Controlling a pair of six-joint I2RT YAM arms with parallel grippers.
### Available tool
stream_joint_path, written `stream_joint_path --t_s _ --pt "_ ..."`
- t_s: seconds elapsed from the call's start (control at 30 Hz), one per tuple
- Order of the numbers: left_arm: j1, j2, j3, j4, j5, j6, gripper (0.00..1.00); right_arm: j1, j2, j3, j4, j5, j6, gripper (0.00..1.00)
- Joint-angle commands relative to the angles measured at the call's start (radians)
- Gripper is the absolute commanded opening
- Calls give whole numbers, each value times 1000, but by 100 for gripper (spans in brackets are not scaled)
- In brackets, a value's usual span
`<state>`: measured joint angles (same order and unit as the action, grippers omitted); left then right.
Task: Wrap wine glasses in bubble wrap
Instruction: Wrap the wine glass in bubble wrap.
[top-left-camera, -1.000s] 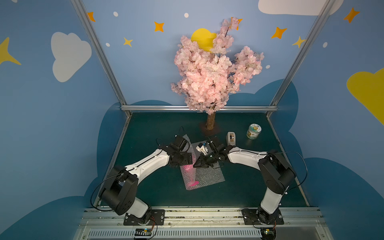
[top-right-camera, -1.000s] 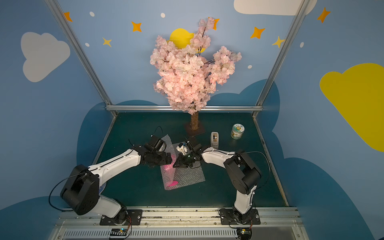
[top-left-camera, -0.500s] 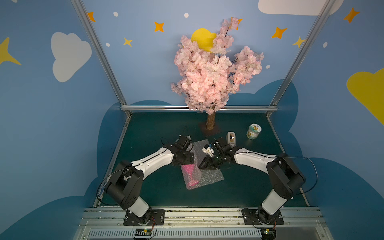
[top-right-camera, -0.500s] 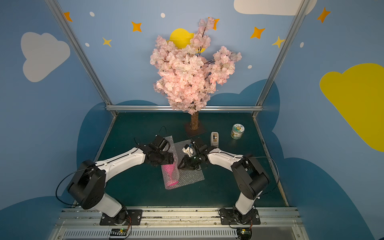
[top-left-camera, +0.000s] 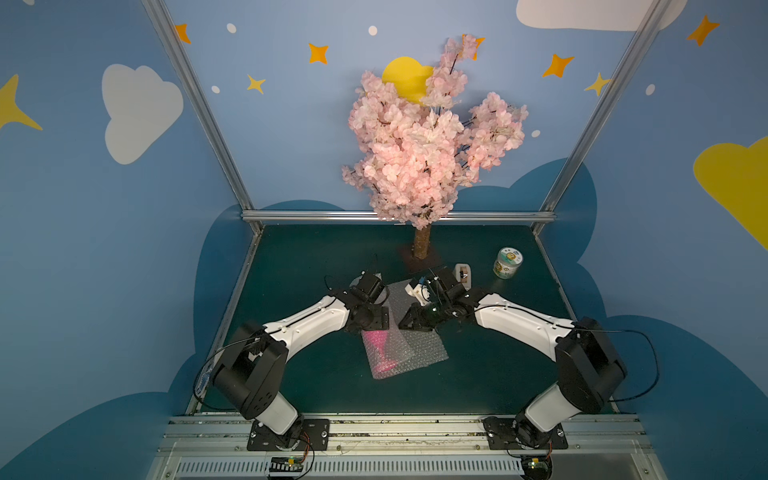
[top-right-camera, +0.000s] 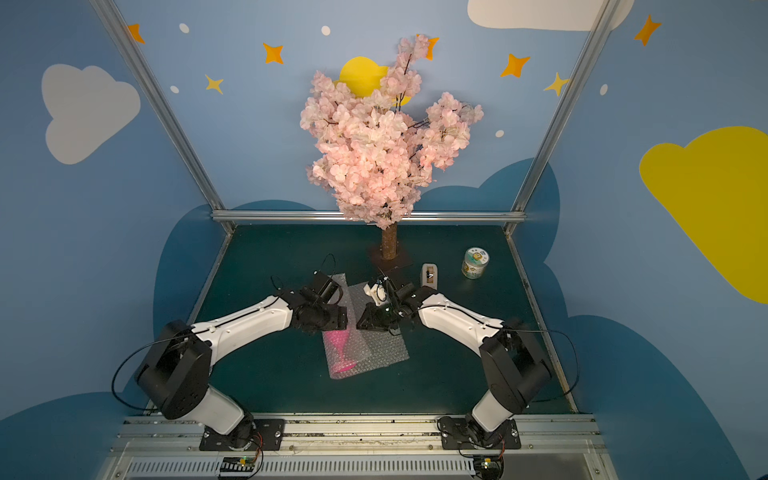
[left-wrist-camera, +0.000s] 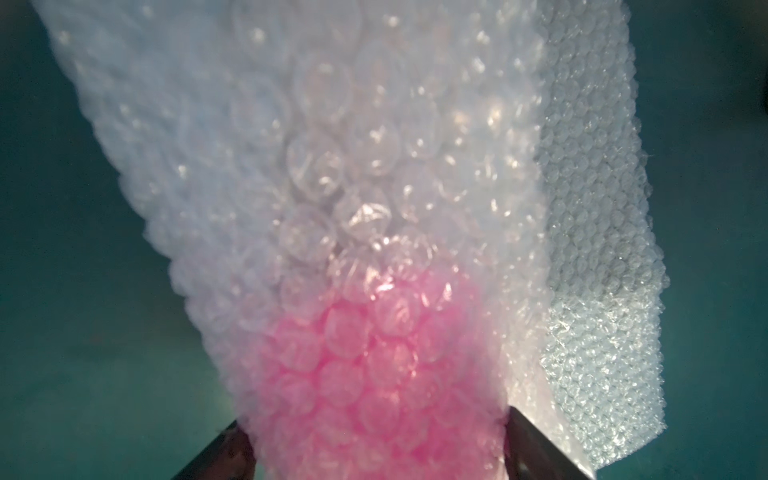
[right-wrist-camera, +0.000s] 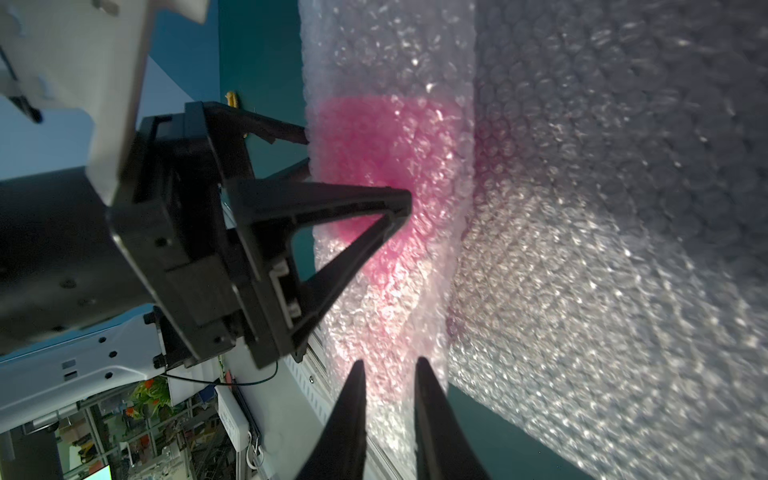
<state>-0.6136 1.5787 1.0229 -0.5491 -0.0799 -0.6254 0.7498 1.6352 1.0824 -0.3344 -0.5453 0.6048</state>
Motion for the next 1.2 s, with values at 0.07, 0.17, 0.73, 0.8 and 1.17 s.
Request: stream_joint_path --t_s 0.07,0.17,0.73,0.8,1.17 --pt "-2 -4 5 -45 -20 -11 89 18 132 -8 118 -18 63 15" --pt "-1 -3 4 -43 -17 -15 89 26 171 -16 171 -34 83 14" --pt "-3 33 5 -59 -73 -11 89 60 249 -62 303 -73 163 12" --pt "-11 48 17 -76 -103 -2 88 54 244 -71 306 -65 169 10" --pt "-52 140 104 -208 -182 -116 88 59 281 -53 390 -59 192 10"
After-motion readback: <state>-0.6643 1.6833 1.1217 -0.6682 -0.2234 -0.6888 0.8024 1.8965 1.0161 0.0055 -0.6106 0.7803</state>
